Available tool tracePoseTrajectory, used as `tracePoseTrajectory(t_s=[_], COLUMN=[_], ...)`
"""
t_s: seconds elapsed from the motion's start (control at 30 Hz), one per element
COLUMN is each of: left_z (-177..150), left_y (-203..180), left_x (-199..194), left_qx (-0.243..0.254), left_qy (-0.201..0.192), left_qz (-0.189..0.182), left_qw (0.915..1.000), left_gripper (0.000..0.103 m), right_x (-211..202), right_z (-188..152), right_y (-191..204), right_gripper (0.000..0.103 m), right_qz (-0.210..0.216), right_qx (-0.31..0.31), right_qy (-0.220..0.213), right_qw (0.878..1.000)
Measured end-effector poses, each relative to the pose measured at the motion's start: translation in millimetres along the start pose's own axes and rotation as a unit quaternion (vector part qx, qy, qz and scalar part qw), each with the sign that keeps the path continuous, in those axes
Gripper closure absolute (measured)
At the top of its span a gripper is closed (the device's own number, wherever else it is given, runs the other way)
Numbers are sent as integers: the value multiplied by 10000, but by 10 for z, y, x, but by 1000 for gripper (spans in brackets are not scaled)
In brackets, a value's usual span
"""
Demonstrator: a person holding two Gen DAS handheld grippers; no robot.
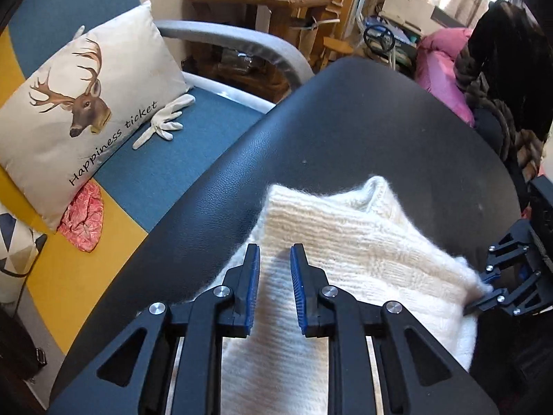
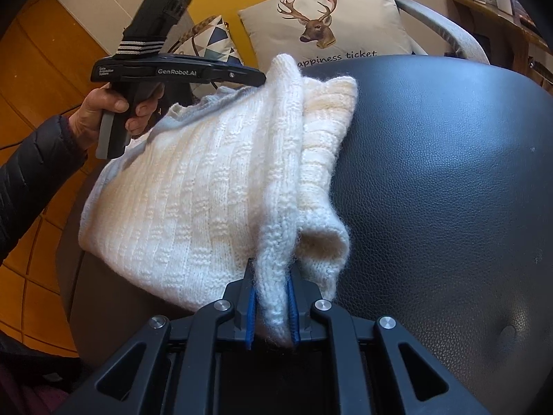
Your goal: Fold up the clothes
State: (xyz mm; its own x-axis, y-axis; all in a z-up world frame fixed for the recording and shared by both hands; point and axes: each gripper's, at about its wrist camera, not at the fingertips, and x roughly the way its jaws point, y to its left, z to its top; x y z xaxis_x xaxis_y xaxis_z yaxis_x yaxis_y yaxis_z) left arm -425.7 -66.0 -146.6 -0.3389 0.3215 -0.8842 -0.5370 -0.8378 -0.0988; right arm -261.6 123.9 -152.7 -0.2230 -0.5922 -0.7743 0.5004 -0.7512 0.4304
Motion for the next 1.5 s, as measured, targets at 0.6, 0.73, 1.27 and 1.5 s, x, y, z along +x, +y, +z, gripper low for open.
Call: tracePoseTrajectory(t_s=[0.6,0.73,1.27,1.5], left_z=[57,24,0,118], left_y=[184,259,32,-249], left_x=[-99,-81,-80,-690], left_qx=[-346,-409,-195,164], left_qy=[-109,-21,-269,-1125], left_qz=[-388,-498,-414,-509], left_qw=[9986,9979,9986,9922], left_gripper=[83,74,99,99], right_x=[40,65,18,-103], right_z=[12,26,-4,-56], right_y=[16,38,106,161], right_gripper=[89,89,89,94], right_qz=[-45,-74,-283,-370], right_qx=[-81,-121,-372,-521], right_qy=[-23,-8,-129,-327], right_qw=[10000,9999,9988,9974])
